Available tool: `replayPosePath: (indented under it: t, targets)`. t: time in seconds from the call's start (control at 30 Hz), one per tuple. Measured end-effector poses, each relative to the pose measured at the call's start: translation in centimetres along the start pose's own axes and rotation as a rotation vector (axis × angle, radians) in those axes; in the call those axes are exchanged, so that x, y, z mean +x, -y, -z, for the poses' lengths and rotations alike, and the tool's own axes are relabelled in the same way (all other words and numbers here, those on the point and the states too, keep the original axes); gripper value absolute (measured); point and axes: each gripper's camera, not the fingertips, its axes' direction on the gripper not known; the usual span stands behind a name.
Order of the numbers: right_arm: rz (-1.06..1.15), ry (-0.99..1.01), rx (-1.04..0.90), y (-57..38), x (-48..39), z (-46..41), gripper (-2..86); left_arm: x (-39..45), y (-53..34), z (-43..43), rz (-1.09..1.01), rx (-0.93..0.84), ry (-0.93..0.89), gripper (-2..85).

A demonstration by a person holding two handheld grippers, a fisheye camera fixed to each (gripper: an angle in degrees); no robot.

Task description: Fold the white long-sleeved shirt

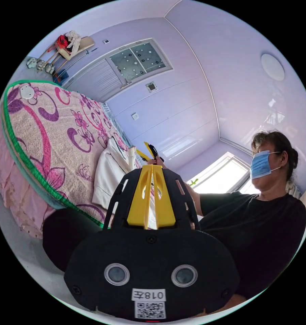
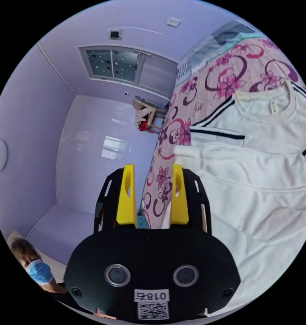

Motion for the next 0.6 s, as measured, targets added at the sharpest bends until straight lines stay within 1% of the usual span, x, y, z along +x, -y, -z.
replayPosePath:
  t: [0.03,0.1,0.2,0.23,0.27,0.3,0.37,0.4,0.43,0.47,0.53,0.57,0.6]
  targets:
    - [-0.024,-0.045,-0.061,-0.1,1.5,-3.3,18.1,0.0,0.2,-0.3,0.002,-0.003,0.001,-1.0]
    - [-0.026,-0.096,-0.081,-1.4,2.6,-6.2,18.1,0.4,1.1,-1.3,-0.002,-0.008,0.007,-1.0]
    - [0.114,-0.046,-0.079,-4.7,1.6,-6.9,14.8,1.0,2.3,-3.0,-0.014,-0.022,0.004,-1.0]
    - [0.196,-0.084,-0.04,-6.0,0.8,-5.4,13.1,1.2,2.5,-3.4,-0.015,-0.026,0.003,-1.0]
    - [0.283,-0.19,-0.003,-7.2,0.2,-3.2,11.8,1.5,2.9,-4.3,-0.017,-0.033,0.002,-1.0]
    - [0.322,-0.267,0.019,-7.7,-0.1,-2.0,11.5,1.8,3.3,-5.2,-0.019,-0.041,-0.001,-1.0]
    - [0.442,-0.678,0.119,-9.9,0.1,2.9,9.6,2.5,3.8,-7.0,-0.023,-0.055,-0.007,-1.0]
    - [0.454,-0.8,0.13,-10.4,0.5,3.9,9.0,3.0,4.1,-8.3,-0.025,-0.064,-0.014,-1.0]
    - [0.464,-1.003,0.126,-11.2,1.7,5.5,8.4,3.3,4.3,-9.1,-0.025,-0.069,-0.018,-1.0]
    - [0.475,-1.134,0.084,-12.0,3.1,6.8,8.2,4.0,4.6,-10.7,-0.024,-0.085,-0.029,-1.0]
    - [0.468,-1.273,0.002,-13.2,5.7,8.0,8.6,5.3,5.3,-13.7,-0.029,-0.123,-0.043,-1.0]
    - [0.463,-1.319,-0.048,-13.9,7.2,8.5,9.2,6.4,5.8,-16.0,-0.042,-0.16,-0.047,-1.0]
    - [0.461,-1.33,-0.052,-14.3,7.9,8.7,9.7,7.8,6.4,-18.3,-0.062,-0.198,-0.047,-1.0]
